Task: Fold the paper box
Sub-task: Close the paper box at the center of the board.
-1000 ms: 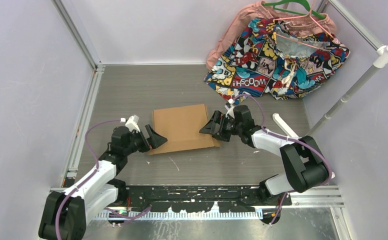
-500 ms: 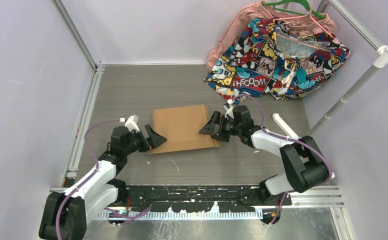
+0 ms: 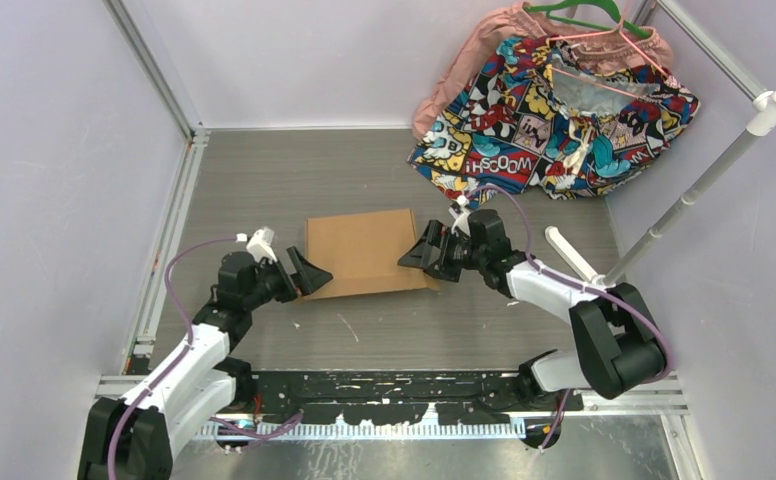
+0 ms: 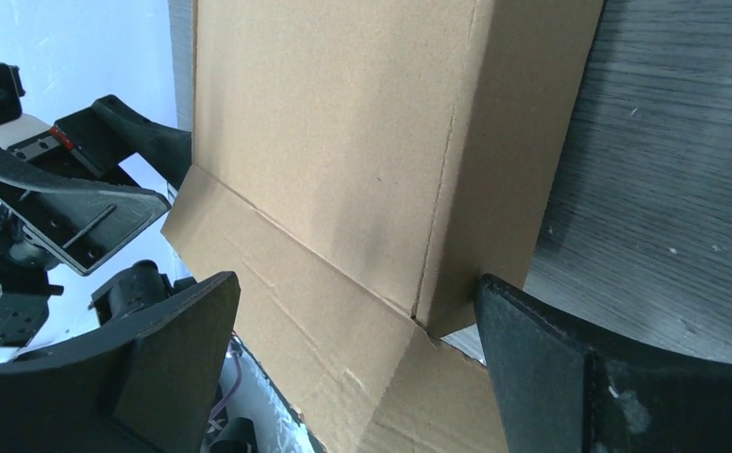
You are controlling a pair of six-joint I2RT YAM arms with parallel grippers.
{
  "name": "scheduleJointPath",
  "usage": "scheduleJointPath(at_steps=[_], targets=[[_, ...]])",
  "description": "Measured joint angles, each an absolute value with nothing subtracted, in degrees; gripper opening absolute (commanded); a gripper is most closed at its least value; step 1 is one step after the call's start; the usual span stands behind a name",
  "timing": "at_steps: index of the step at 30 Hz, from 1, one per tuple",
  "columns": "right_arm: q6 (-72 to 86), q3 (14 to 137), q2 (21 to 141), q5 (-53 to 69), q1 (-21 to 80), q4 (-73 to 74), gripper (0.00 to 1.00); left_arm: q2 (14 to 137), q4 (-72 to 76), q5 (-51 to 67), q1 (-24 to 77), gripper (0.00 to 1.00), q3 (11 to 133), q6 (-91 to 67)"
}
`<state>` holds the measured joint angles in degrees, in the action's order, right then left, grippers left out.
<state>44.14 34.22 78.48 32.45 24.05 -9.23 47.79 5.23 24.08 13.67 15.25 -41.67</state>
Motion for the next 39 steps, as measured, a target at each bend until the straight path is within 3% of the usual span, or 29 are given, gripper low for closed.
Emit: scheduleJointPath(at_steps=[39], targets=[[43.5,37.4,72.7,31.9,24.3,-2.4,1.00,44.1,-1.4,24.3,13.5,1.00,20.8,-41.8]])
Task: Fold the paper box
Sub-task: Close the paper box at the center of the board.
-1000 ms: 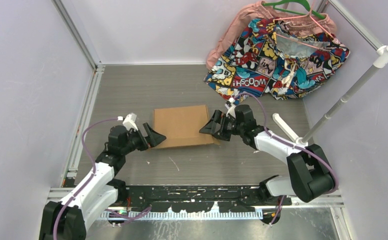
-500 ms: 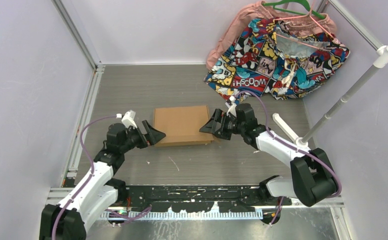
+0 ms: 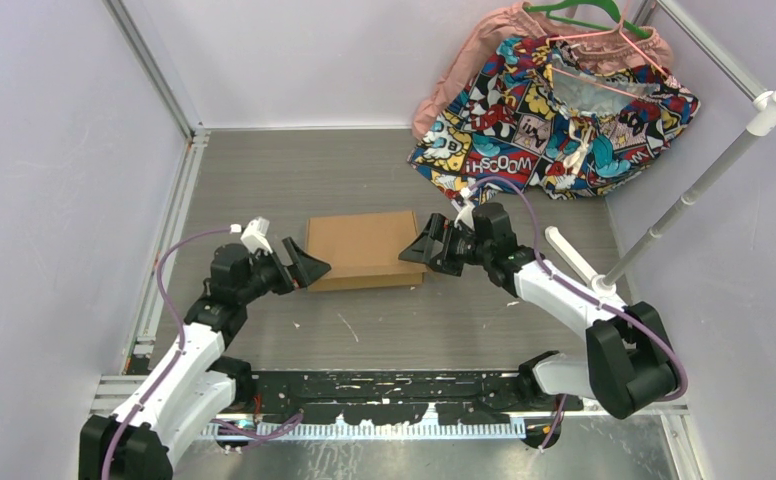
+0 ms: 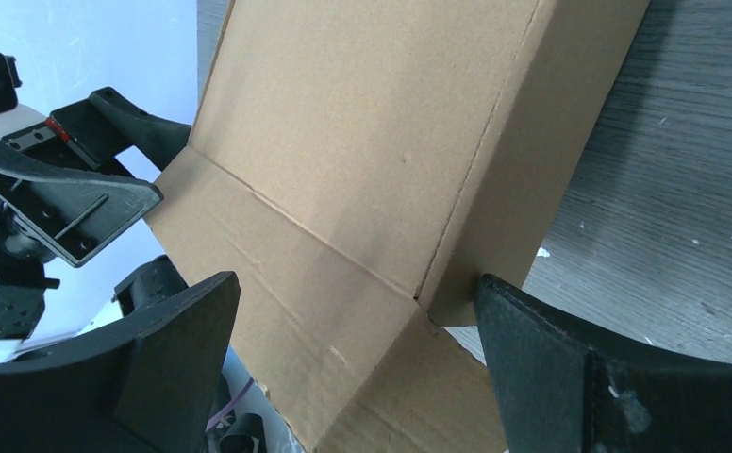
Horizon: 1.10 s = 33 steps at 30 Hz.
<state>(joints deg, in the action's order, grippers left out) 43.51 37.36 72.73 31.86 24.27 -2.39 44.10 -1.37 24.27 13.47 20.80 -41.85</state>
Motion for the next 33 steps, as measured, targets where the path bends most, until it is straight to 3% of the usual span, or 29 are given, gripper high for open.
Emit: scheduleJointPath(at_steps=[33], targets=[[43.4,44.1,69.7,31.2,24.3,7.4,1.00,43.8,-10.2,24.8,13.3,1.00,31.3,-43.4]])
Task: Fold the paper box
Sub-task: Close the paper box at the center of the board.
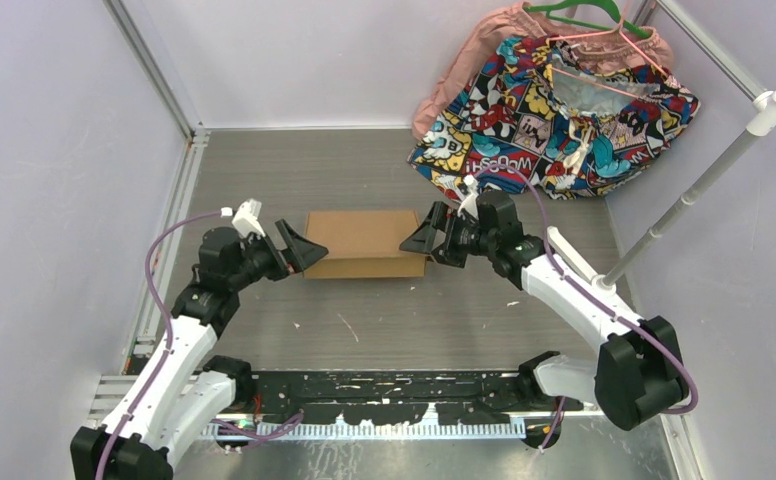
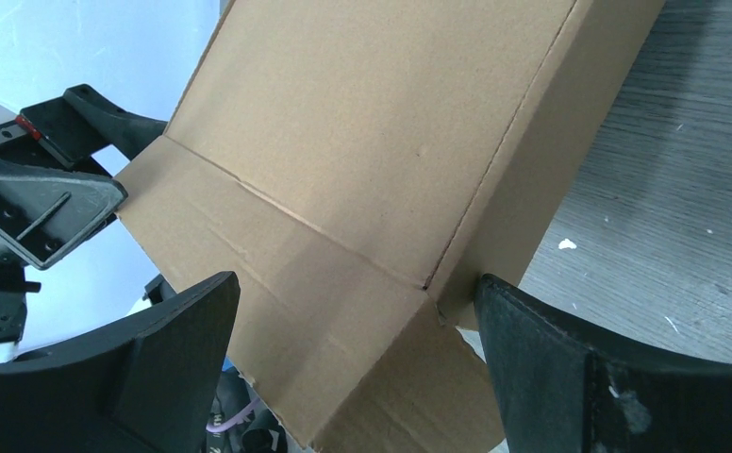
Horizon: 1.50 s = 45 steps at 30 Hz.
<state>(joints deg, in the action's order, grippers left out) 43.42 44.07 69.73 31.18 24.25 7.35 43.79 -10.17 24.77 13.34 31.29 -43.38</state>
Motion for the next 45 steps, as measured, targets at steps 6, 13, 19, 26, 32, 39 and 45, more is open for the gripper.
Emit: scheduleJointPath(at_steps=[6,13,19,26,32,39,45], targets=[[43.5,45.5,69.0,31.2,24.3,9.2,1.00,43.8,-12.2,25.0,13.2,1.00,32.6,-43.8],[44.2,46.5,68.9,31.2,24.2,11.0,1.00,43.9,-15.8,25.4,13.2,1.00,34.1,-44.7],[44.6,47.6,68.7,31.2,24.2,12.0,1.00,44.3,-18.5,25.6,13.2,1.00,36.7,-44.7],[45.1,47.7,67.9,31.2,24.2,12.6,1.00,44.4,-19.8,26.0,13.2,1.00,37.1,-44.8],[45.4,47.9,67.9,31.3,24.2,13.4,1.00,44.9,-21.4,26.4,13.1,1.00,38.0,-44.9],[46.2,48.9,67.9,31.7,24.2,15.3,1.00,45.9,-23.7,26.7,13.1,1.00,40.3,-44.8],[47.0,50.5,67.9,31.7,24.1,16.9,1.00,47.2,-25.7,26.9,13.0,1.00,42.5,-44.8]])
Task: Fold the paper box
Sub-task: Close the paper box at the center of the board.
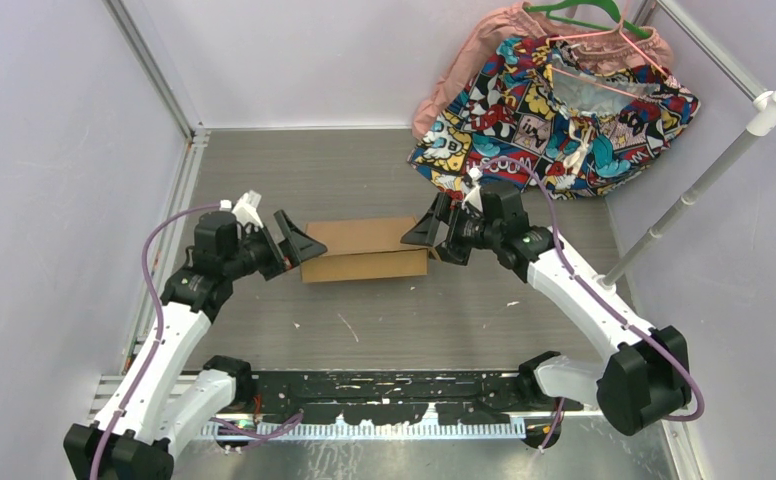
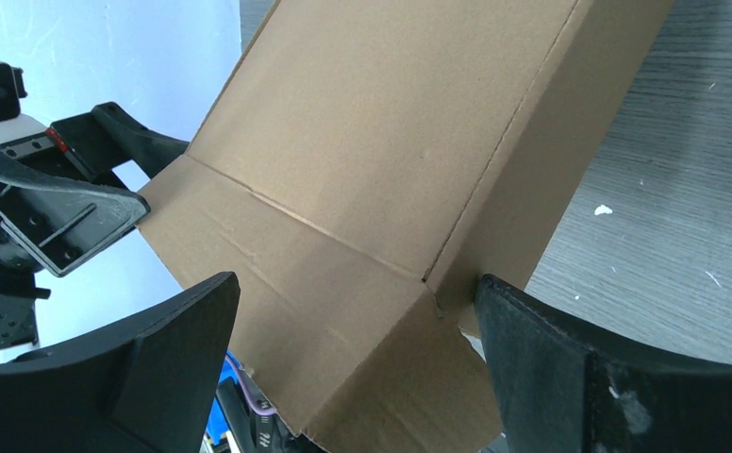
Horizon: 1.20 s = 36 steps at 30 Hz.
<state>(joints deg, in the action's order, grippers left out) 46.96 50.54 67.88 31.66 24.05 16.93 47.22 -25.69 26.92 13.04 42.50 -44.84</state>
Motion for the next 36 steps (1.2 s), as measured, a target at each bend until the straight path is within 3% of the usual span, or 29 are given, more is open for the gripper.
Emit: scheduleJointPath(at_steps=[36], targets=[[47.5,58.9,73.3,32.1,23.3,30.5,1.00,58.8,-33.0,30.9,12.3,1.00,51.1,-47.4]])
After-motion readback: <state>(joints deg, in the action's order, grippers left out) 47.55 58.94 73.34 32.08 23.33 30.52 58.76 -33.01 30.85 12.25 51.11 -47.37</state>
